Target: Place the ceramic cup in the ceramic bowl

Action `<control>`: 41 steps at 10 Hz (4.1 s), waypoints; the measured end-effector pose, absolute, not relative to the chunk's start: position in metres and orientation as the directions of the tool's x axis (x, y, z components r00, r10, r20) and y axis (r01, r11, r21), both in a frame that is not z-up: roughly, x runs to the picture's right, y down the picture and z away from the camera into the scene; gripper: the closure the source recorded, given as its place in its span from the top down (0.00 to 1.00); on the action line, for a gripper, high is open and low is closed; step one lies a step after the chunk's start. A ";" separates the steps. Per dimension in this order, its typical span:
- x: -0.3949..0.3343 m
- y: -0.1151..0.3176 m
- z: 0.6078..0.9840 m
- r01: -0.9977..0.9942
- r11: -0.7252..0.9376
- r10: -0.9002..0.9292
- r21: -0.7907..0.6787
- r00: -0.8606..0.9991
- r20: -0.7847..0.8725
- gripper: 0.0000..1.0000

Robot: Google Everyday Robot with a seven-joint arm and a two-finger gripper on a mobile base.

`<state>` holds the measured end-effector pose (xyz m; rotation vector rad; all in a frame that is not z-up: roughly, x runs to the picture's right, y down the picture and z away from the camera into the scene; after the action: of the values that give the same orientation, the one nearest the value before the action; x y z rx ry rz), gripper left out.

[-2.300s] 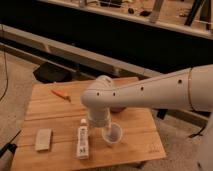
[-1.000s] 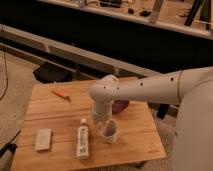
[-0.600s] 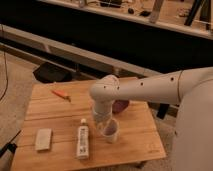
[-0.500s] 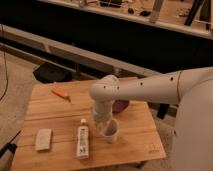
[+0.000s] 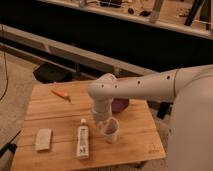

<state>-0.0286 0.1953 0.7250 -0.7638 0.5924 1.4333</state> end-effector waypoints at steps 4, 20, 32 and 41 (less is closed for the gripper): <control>-0.024 0.175 0.722 -0.996 -0.012 0.675 -0.090 0.058 -0.736 0.00; 0.025 0.017 0.757 -0.983 0.183 0.754 -0.017 0.152 -0.639 0.00; 0.059 -0.009 0.825 -0.947 0.318 0.687 0.030 0.208 -0.696 0.00; 0.054 0.028 0.856 -0.929 0.370 0.628 -0.008 0.256 -0.735 0.52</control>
<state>0.0541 0.0280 0.8559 -0.4967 0.7186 1.1168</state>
